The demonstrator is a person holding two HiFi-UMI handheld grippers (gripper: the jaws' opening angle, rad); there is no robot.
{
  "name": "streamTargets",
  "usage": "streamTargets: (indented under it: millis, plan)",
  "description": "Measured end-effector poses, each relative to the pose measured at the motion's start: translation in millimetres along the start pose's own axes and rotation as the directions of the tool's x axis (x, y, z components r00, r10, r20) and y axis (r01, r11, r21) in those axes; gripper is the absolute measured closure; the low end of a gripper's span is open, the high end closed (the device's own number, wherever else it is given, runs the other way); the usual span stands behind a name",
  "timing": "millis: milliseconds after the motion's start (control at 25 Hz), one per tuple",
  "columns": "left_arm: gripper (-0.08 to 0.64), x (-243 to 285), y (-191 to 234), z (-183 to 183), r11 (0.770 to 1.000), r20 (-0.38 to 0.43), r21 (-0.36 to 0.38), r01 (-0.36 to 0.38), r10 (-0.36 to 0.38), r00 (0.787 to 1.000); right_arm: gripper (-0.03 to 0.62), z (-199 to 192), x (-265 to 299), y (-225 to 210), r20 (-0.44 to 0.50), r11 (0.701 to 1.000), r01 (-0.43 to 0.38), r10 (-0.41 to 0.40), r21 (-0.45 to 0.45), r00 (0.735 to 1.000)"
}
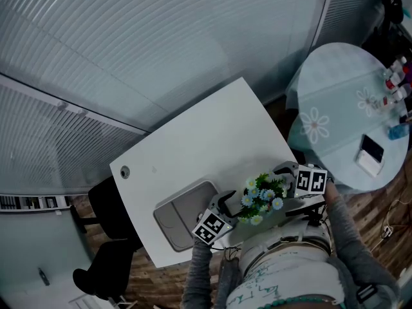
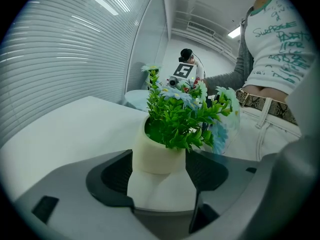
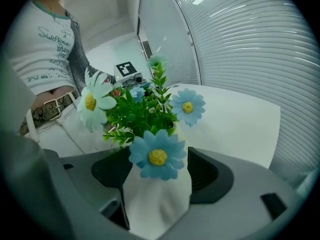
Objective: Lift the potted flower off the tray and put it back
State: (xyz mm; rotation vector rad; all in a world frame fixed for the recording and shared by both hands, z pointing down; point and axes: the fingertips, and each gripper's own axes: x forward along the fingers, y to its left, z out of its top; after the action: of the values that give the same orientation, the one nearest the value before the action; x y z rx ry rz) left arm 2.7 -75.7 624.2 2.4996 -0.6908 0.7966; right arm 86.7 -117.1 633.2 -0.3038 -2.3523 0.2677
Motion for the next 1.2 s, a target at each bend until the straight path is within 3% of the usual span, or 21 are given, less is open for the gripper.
streamTargets:
  millis: [640, 960, 1200]
  plan:
    - [0.150, 27.3, -0.7, 5.0, 0.997, -0.032, 0.060, 0.050, -0.048, 0.998, 0.232, 0.8, 18.6, 4.4, -0.027, 0.998, -0.019, 0.017, -0.063, 0.999]
    - [0.150, 35.7, -0.9, 1.7, 0.993, -0.076, 0.120, 0.016, -0.007, 0.997, 0.227, 3.0, 28.4, 3.5, -0.013, 0.996, -0.028, 0.027, -0.088, 1.000]
    - [0.149, 36.3, 0.0, 1.8, 0.993, -0.077, 0.121, 0.014, -0.004, 0.997, 0.227, 2.4, 29.0, 2.8, 0.017, 0.996, -0.028, 0.030, -0.083, 0.999]
